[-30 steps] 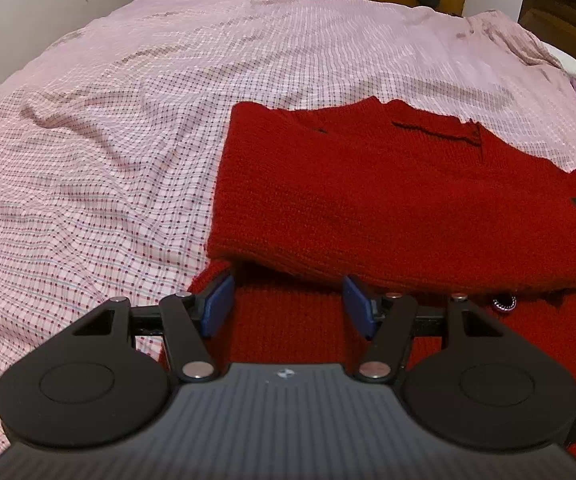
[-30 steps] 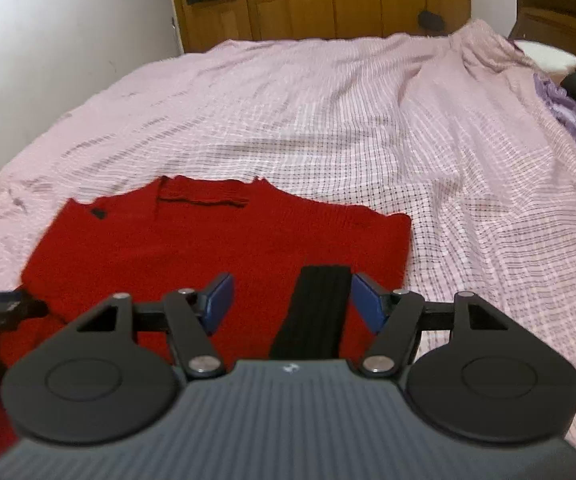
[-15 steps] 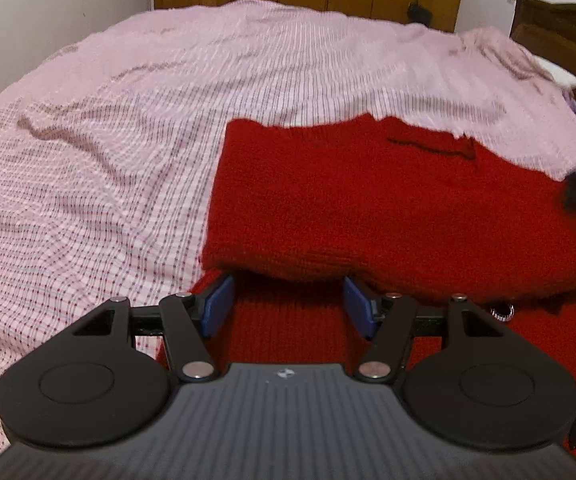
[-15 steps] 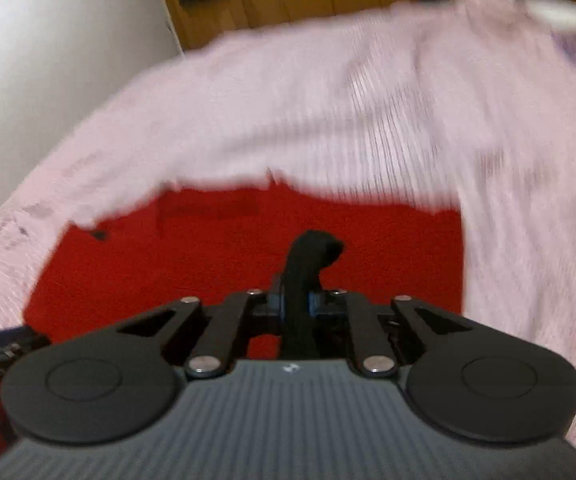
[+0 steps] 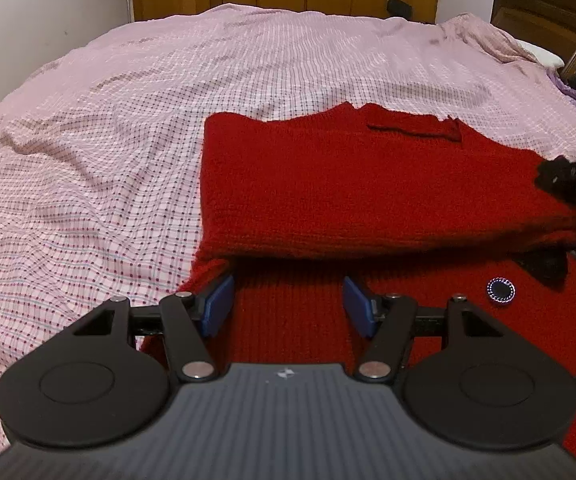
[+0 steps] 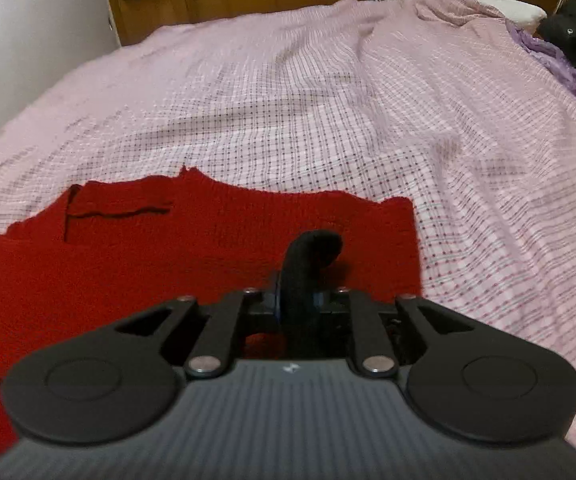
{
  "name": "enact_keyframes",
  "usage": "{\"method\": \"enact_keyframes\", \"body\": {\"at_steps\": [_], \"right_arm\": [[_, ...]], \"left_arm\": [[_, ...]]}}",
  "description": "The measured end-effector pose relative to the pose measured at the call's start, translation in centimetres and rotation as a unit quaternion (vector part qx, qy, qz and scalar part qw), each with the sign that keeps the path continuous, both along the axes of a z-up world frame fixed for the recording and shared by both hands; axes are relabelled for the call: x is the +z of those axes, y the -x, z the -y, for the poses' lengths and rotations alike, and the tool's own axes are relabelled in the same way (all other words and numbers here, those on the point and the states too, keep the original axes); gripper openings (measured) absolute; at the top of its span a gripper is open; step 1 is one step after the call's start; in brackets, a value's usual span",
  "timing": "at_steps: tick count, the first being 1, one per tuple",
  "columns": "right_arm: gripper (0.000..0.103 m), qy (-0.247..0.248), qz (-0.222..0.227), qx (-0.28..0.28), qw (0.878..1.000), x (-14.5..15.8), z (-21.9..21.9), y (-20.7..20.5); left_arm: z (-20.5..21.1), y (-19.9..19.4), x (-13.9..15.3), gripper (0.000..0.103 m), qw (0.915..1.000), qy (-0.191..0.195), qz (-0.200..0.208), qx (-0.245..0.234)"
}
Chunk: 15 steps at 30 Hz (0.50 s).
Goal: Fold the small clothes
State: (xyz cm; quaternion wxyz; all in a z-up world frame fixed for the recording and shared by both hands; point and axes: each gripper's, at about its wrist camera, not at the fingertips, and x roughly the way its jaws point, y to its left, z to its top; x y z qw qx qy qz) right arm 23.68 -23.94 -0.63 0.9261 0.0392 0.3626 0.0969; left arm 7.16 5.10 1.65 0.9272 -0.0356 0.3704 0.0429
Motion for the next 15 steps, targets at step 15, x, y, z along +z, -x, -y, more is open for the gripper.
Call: {"method": "enact_keyframes", "body": {"at_steps": [15], "right_arm": [[0.056,-0.045,0.032,0.018,0.998,6.9,2.2,6.9]], "left_arm": [[0.4,3.5,4.2,0.068,0.9994,-0.026,0.020,-0.012]]}}
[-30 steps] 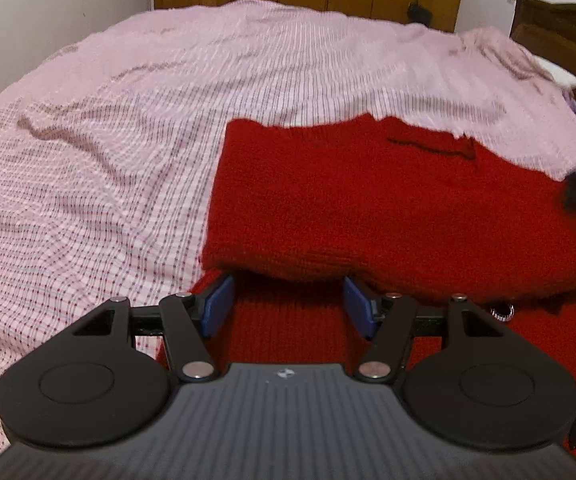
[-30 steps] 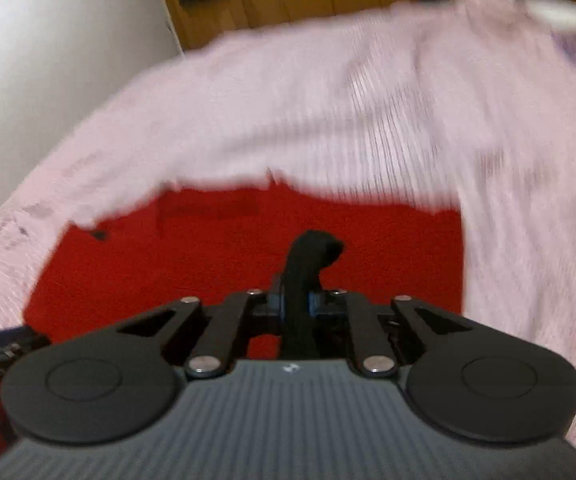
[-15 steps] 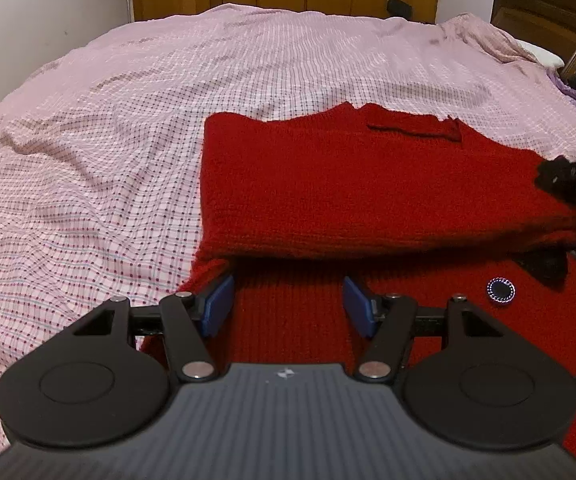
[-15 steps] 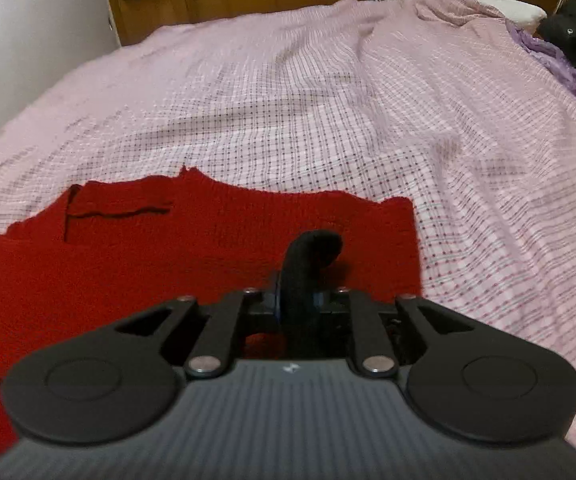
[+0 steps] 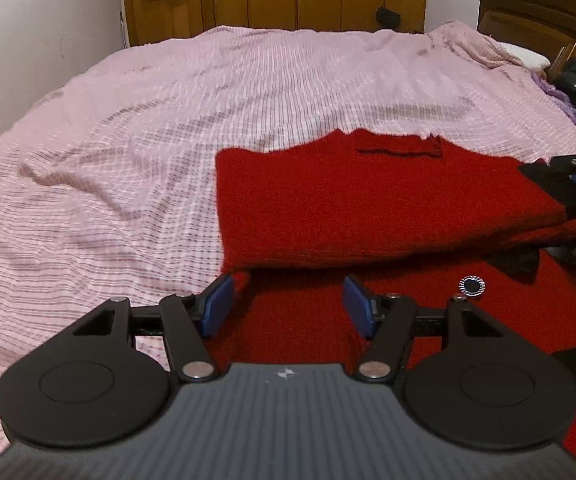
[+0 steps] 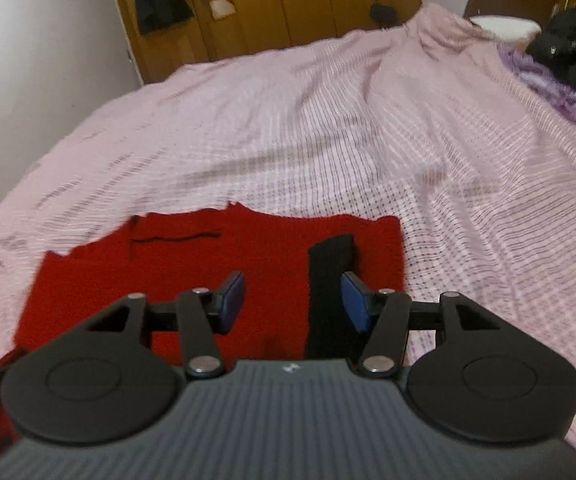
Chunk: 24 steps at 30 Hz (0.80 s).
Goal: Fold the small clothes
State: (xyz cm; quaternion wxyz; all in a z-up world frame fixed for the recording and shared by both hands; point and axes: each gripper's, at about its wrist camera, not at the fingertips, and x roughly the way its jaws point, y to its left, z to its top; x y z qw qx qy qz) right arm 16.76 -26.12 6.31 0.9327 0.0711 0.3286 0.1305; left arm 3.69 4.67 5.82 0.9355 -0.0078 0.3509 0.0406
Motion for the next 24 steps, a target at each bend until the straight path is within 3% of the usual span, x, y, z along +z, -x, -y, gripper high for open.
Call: {"method": "enact_keyframes", "body": {"at_steps": [7,13,20,24], "right_arm": [[0.056,0.019,0.032,0.049,0.998,3.9,0.1,6.3],[0.056,0.030,0.027,0.091,0.995,5.4,-0.1,11.7],[0.056,0.095,0.011,0.146,0.985,2.6,-1.7,17.8],[0.056,0.111,-0.006,0.170,0.979,0.1,-2.9,20.7]], "left_arm": [[0.3,3.6,2.2,0.068,1.0000,0.002,0.004,-0.004],[0.9,7.5,3.4,0.068,0.9999,0.000,0.011,-0.012],[2.0,11.8,2.8,0.069,0.9992,-0.009,0.004,-0.038],[2.3,13.8,1.7,0.079,0.9987,-0.010,-0.006,-0.050]]}}
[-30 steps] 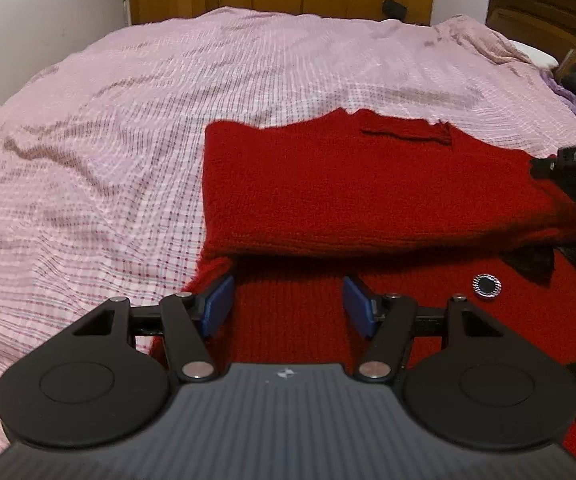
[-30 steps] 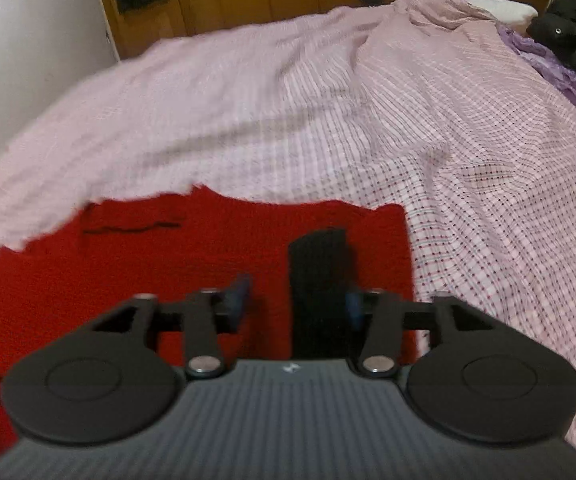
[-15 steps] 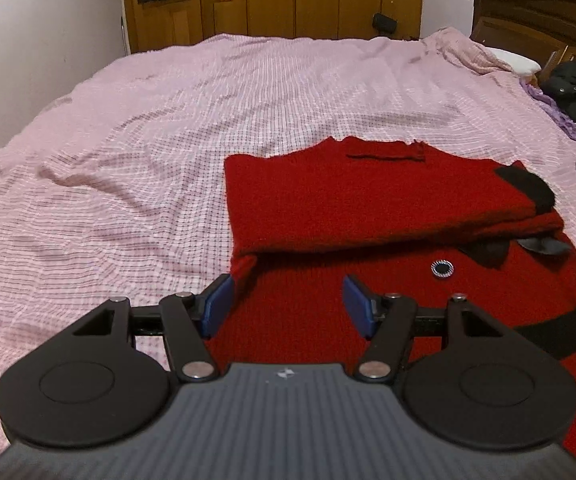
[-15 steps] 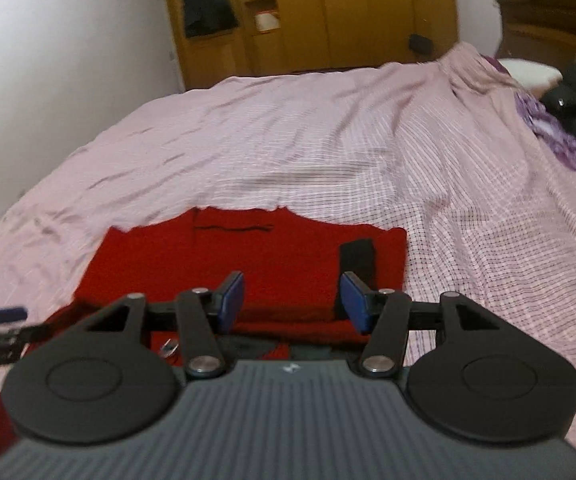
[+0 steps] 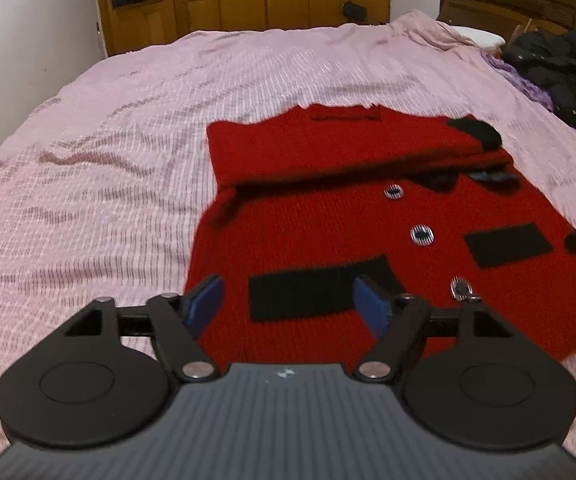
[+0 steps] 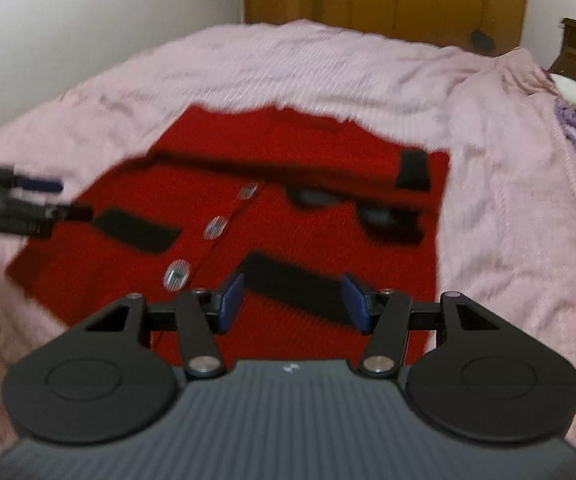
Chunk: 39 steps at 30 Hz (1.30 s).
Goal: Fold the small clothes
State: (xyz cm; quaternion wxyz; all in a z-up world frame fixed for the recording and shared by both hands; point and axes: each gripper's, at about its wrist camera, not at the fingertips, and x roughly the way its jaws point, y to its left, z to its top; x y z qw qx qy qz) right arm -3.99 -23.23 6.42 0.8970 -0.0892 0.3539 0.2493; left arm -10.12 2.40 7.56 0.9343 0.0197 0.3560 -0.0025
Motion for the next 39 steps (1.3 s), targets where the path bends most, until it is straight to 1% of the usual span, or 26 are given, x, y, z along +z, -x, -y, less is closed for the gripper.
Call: {"method": "enact_keyframes", "body": {"at_steps": [2,7,13,17,18,19,21,23,26,31,35,39], "right_arm": [[0.056,0.011,-0.002,0.011,1.000,-1.0,-0.7,1.1],[0.056,0.062,0.016,0.046,0.997,-3.1,-2.7,3.9],[0.056,0.106,0.023,0.088,0.990,-4.8,-4.7,5.6],[0.057,0.170,0.051,0.111,0.978,-6.1,-6.2,6.8],[0.059,0.189,0.058,0.116,0.973,-6.4,-6.5,7.0],[0.064,0.206,0.065,0.120,0.969,-6.7,-6.8,7.2],[0.068,0.225,0.074,0.120,0.964,-7.1,-7.1,7.2],[0.068,0.226,0.068,0.112,0.965,-7.2,-7.4,6.7],[0.068,0.213,0.075,0.088,0.970,-6.9,-7.3,6.2],[0.067,0.163,0.102,0.025,0.981,-5.5,-6.2,5.5],[0.067,0.113,0.098,-0.007,0.989,-4.5,-4.9,4.8],[0.067,0.088,0.094,-0.031,0.991,-4.1,-4.2,4.2]], "left_arm": [[0.1,0.8,-0.4,0.079,1.0000,0.001,-0.002,-0.004],[0.6,2.6,-1.2,0.080,0.9997,0.000,-0.013,-0.018],[1.5,3.9,-2.4,0.080,0.9985,0.003,-0.037,-0.040],[2.0,4.3,-2.9,0.080,0.9973,0.015,-0.047,-0.054],[2.0,4.3,-3.0,0.080,0.9968,0.022,-0.050,-0.059],[2.1,4.3,-3.1,0.080,0.9963,0.027,-0.052,-0.063],[2.2,4.3,-3.1,0.080,0.9956,0.035,-0.053,-0.069],[2.4,4.3,-3.1,0.080,0.9951,0.038,-0.052,-0.075],[2.7,4.4,-3.1,0.080,0.9945,0.035,-0.050,-0.085],[3.5,4.6,-3.0,0.080,0.9923,0.029,-0.047,-0.111],[4.6,5.0,-2.9,0.080,0.9885,0.020,-0.039,-0.145],[5.9,5.3,-3.3,0.080,0.9835,0.003,-0.039,-0.177]]}}
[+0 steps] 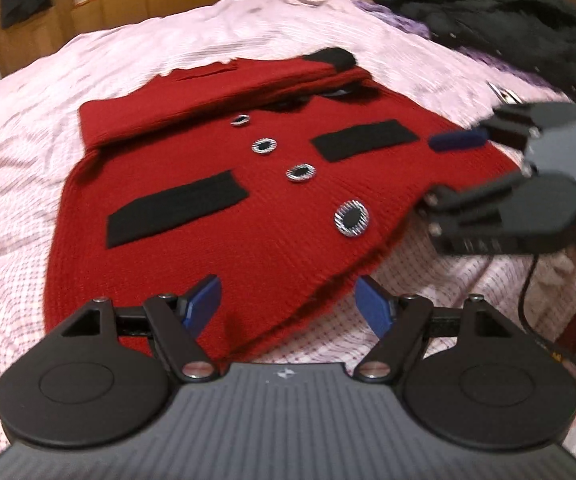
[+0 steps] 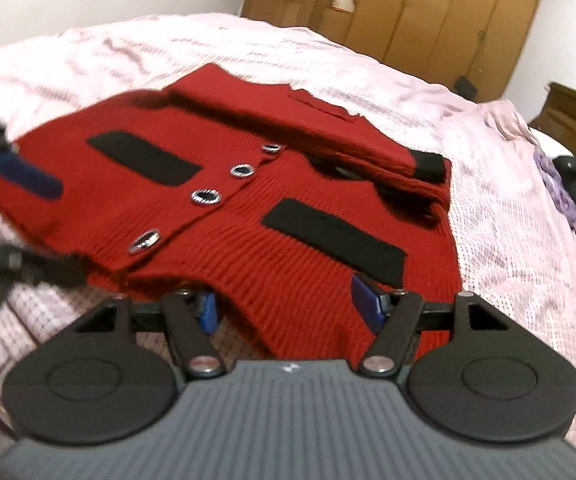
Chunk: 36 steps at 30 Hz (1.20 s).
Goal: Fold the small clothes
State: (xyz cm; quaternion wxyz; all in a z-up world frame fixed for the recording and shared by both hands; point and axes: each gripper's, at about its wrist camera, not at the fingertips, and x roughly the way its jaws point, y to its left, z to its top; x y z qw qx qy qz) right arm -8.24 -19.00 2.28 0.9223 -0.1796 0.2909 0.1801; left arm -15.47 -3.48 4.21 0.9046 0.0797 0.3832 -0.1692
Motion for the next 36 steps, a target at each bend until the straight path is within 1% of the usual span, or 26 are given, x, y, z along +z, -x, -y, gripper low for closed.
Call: {"method": "enact_keyframes", "body": {"at_steps": [2,4,8,10,13,16,20,26,29,32,36], "right_arm": [[0.067,-0.009,0.004,-0.011,1.000,0.2,0.3,-0.2],[0.067,-0.024,0.006,-0.021,0.999,0.4,0.7,-0.5],[0.067,-0.034,0.011,-0.036,0.999,0.5,1.6,-0.7],[0.067,-0.035,0.007,-0.043,0.998,0.3,2.1,-1.0],[0.067,-0.038,-0.003,-0.059,0.998,-0.2,3.0,-1.6],[0.068,-0.039,-0.017,-0.068,0.997,-0.7,3.8,-1.9],[0.068,-0.028,-0.043,-0.065,0.997,-1.9,4.1,-2.3],[0.068,-0.026,-0.053,-0.059,0.997,-2.8,4.3,-2.4],[0.068,-0.032,-0.056,-0.057,0.996,-3.0,4.6,-2.4],[0.068,-0.033,-0.052,-0.054,0.997,-3.1,4.7,-2.2],[0.068,-0.023,-0.046,-0.049,0.997,-3.1,4.6,-1.7]], "left_arm": [[0.3,-0.3,-0.6,0.080,0.9999,-0.013,-0.007,0.002],[0.3,-1.1,-1.3,0.080,0.9992,-0.031,-0.013,0.024],[-0.6,-2.0,-1.5,0.080,0.9939,-0.071,0.007,0.083],[-1.4,-2.2,-1.2,0.080,0.9901,-0.080,0.020,0.114],[-2.7,-2.6,-1.0,0.080,0.9865,-0.086,0.026,0.137],[-3.7,-3.0,-1.2,0.080,0.9853,-0.086,0.021,0.146],[-4.4,-3.0,-1.4,0.080,0.9848,-0.082,0.023,0.151],[-3.7,-2.4,-0.7,0.080,0.9841,-0.097,0.057,0.138],[-3.7,-2.8,-0.7,0.080,0.9839,-0.103,0.064,0.132],[-3.9,-3.3,-1.2,0.080,0.9851,-0.097,0.052,0.132],[-4.1,-3.7,-2.1,0.080,0.9862,-0.093,0.029,0.134]]}}
